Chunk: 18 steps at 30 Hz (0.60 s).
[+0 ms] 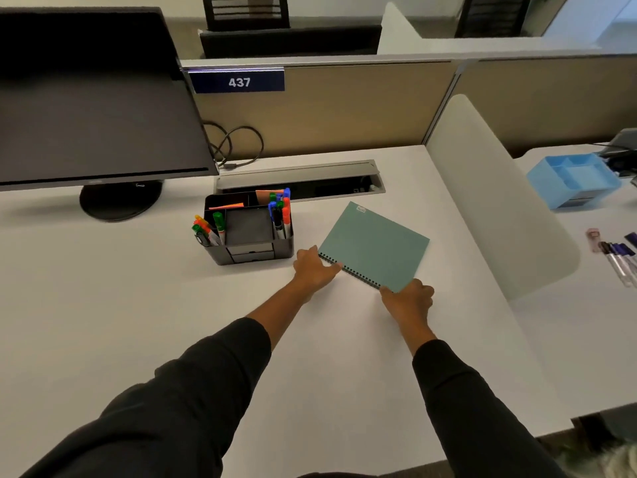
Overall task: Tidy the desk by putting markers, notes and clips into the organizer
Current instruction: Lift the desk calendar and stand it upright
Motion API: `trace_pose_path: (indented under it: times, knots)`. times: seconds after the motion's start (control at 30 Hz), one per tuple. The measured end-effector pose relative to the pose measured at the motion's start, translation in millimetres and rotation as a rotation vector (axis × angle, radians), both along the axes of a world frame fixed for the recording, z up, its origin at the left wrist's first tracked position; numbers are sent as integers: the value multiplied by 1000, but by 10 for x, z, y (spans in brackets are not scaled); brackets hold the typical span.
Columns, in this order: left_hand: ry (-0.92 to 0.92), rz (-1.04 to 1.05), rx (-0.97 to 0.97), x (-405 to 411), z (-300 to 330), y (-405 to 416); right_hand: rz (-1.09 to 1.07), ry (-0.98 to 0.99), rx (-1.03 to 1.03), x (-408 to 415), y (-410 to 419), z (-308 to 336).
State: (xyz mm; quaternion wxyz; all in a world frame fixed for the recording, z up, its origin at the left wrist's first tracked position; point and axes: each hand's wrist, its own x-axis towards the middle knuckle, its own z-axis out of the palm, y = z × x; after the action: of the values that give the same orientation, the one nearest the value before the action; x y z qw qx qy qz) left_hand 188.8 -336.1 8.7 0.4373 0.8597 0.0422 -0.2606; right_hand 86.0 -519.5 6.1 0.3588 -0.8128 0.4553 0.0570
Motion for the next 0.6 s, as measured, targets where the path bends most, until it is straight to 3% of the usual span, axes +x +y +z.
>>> trace_pose_path:
  times: [0.3,0.6]
  knots:
    - [25,89,19,172,-32,-171,-244,-158,256,84,-233,-198]
    - [20,236,-232,160,-28,-133,-364,-343,371,82,-238,34]
